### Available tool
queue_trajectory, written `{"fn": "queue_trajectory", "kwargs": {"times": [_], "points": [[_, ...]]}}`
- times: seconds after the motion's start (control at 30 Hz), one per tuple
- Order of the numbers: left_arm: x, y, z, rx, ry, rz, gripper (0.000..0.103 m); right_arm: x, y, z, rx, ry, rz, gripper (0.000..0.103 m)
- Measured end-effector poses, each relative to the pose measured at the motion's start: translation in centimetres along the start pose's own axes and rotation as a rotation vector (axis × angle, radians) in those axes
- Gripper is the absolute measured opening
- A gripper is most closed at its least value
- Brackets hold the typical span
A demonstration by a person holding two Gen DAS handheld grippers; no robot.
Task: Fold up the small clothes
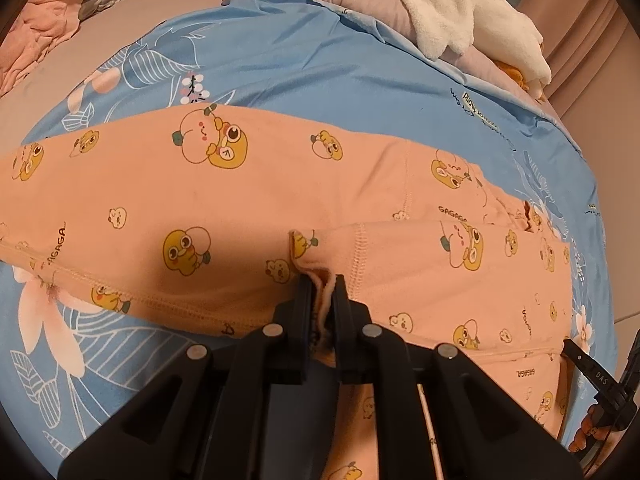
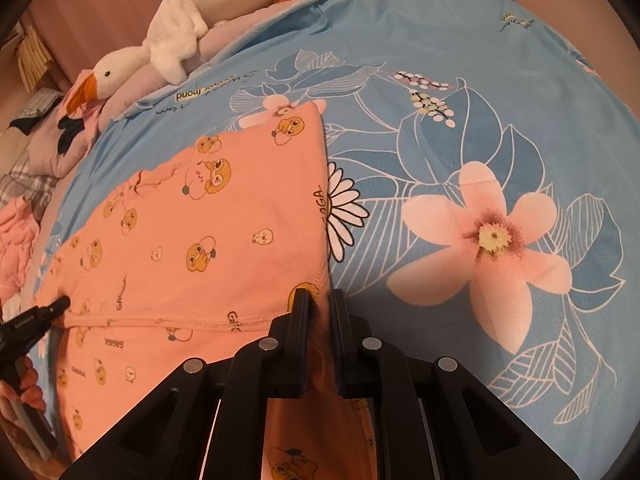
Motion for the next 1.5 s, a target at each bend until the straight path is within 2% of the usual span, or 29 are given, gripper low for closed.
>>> {"fn": "queue_trajectory", "kwargs": {"times": [0.7,0.93,0.97,1.03,1.07,1.1,1.17,1.23,1.3,1.33,1.4,1.5], "points": [[0.0,-0.4,-0.1,-0.012,0.036,0.002,0.013,0.0,-0.3,0.0,0.003,-0.004,-0.004,0.011],[0.1,-0.2,0.0,-0.012,0.053,-0.019,0.012,0.1,-0.4,0.0,0.004,-0.001,-0.016,0.011],[0.0,0.0,0.0,-0.012,0.05,-0.02,0.015,0.2,-0.4,0.1,0.003,0.003,-0.021,0.011],[-0.3,0.5,-0.1,-0.009,0.038,-0.031,0.026,0.4,-0.2,0.2,-0.001,0.018,-0.03,0.011],[-0.5,0.9,-0.1,-0.011,0.031,-0.04,0.042,0.5,0.0,0.2,-0.004,0.031,-0.037,0.013],[-0.7,1.5,-0.2,-0.018,0.025,-0.045,0.054,0.5,0.2,0.3,-0.01,0.038,-0.045,0.017],[-1.2,3.0,-0.3,-0.046,0.004,-0.044,0.058,0.5,1.1,0.6,-0.04,0.037,-0.063,0.046],[-1.6,4.6,-0.2,-0.071,-0.008,-0.047,0.066,0.5,2.4,0.9,-0.081,0.035,-0.052,0.061],[-1.7,6.4,-0.1,-0.101,0.0,-0.068,0.08,0.7,4.2,1.2,-0.122,0.032,-0.031,0.069],[-1.6,7.3,-0.1,-0.118,0.007,-0.082,0.084,0.9,5.0,1.3,-0.14,0.036,-0.023,0.074],[-1.4,9.1,-0.4,-0.146,0.023,-0.098,0.094,1.4,7.0,1.3,-0.189,0.055,-0.005,0.078],[-1.3,11.1,-1.5,-0.177,0.022,-0.084,0.095,2.6,9.7,0.9,-0.247,0.092,0.03,0.088]]}}
Point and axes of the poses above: each gripper's, at about its wrist camera, not at the fingertips, and y roughly against the way its jaws point, x to its left, z to its top, the point moved 3 cm from there along -y, roughly the way its jaws point, and after that the axes turned 6 degrees about -y, right-handed, at the moved point
